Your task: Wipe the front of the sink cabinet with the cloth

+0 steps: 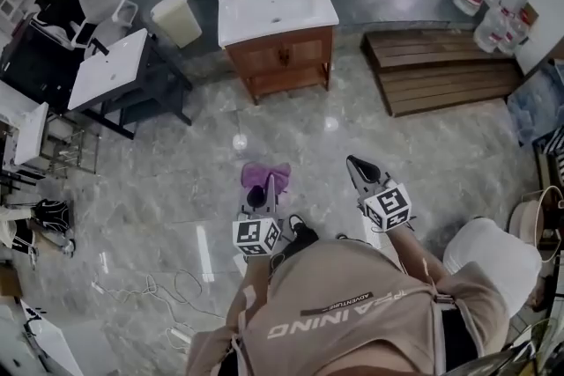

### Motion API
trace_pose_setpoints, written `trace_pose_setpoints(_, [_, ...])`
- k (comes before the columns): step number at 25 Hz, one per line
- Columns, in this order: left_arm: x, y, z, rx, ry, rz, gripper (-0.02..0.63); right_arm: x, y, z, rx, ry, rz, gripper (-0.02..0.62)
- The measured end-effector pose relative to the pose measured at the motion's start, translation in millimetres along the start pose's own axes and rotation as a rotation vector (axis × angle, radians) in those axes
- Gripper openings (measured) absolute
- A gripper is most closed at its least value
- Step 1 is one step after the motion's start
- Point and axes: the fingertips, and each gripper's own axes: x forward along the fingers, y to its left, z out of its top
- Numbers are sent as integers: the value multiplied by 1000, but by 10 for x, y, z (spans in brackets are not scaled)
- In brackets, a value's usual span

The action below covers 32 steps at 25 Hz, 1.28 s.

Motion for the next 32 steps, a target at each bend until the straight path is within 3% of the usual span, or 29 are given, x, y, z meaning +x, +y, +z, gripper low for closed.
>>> trace_pose_setpoints(4, [140,326,165,46,-6,-40,37,444,86,225,-31,-18,-16,11])
trace_pose_setpoints(8, [263,575,201,131,16,-94,37,783,181,302,37,-49,-61,11])
trace_pose_setpoints(14, [465,1005,196,6,24,-89,37,1079,260,279,-20,14,-57,11])
trace_pose_setpoints(21, [778,1128,55,-1,85,-122,37,1354,145,231,-19,32,-48,11])
trace_pose_setpoints(28, [1295,1155,349,25,101,-125,37,1797,-200,372,-64,14,-26,11])
trace_pose_setpoints(32, [1763,1141,552,-11,86,-119,37,2076,-564,579,-6,-66,-10,11])
